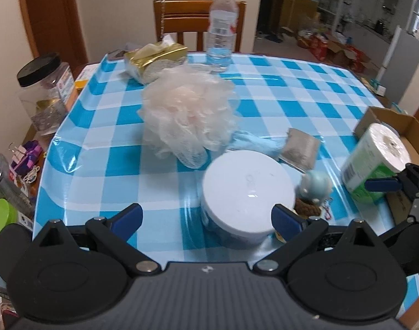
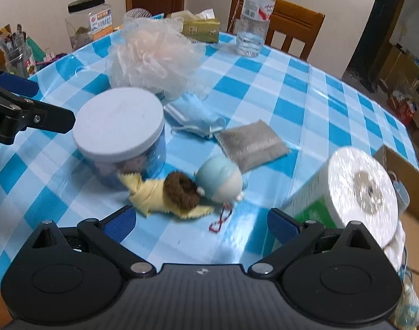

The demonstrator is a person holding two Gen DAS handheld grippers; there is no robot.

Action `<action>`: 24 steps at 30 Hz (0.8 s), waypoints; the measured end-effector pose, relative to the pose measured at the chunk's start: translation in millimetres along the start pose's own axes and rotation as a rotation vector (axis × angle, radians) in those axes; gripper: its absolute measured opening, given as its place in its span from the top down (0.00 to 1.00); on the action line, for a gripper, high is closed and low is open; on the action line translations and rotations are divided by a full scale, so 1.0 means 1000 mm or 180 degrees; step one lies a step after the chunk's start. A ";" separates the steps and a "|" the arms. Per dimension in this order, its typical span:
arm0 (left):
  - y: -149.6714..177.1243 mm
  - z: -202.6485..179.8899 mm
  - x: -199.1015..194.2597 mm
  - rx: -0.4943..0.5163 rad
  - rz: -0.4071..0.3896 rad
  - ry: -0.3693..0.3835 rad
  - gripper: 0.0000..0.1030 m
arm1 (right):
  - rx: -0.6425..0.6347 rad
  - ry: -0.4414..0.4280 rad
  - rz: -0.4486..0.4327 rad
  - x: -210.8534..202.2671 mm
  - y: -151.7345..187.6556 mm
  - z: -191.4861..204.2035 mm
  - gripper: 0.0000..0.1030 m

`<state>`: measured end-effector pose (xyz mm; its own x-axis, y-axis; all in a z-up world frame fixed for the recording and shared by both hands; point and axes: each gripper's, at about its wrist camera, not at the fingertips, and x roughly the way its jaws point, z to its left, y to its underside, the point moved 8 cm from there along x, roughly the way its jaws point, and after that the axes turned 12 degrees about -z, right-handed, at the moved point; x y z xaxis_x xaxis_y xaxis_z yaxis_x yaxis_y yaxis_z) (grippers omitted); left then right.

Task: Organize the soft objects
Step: 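Move both tools back over the table toward the remaining items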

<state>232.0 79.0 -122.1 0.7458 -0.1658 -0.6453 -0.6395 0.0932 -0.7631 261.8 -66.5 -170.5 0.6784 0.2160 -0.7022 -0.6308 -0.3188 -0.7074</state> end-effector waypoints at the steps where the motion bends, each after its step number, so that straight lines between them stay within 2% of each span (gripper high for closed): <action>1: -0.001 0.001 0.001 -0.0011 0.0002 -0.0009 0.04 | 0.0000 -0.0008 -0.0021 0.002 -0.002 -0.001 0.00; 8: -0.007 0.004 0.012 -0.0038 0.0019 -0.0145 0.04 | -0.0030 -0.0046 -0.0111 0.020 -0.007 -0.002 0.00; 17: -0.005 0.006 0.018 -0.0030 0.0082 -0.0177 0.04 | -0.0309 -0.0561 -0.0215 0.018 -0.008 0.034 0.06; 24: -0.003 0.007 0.021 -0.0040 0.0125 -0.0170 0.04 | -0.0513 -0.0748 -0.0128 0.032 -0.003 0.054 0.09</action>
<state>250.4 81.8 -133.7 0.7286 -0.1097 -0.6761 -0.6706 0.0864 -0.7368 264.9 -9.1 -194.7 0.5840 0.4333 -0.6864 -0.5243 -0.4442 -0.7265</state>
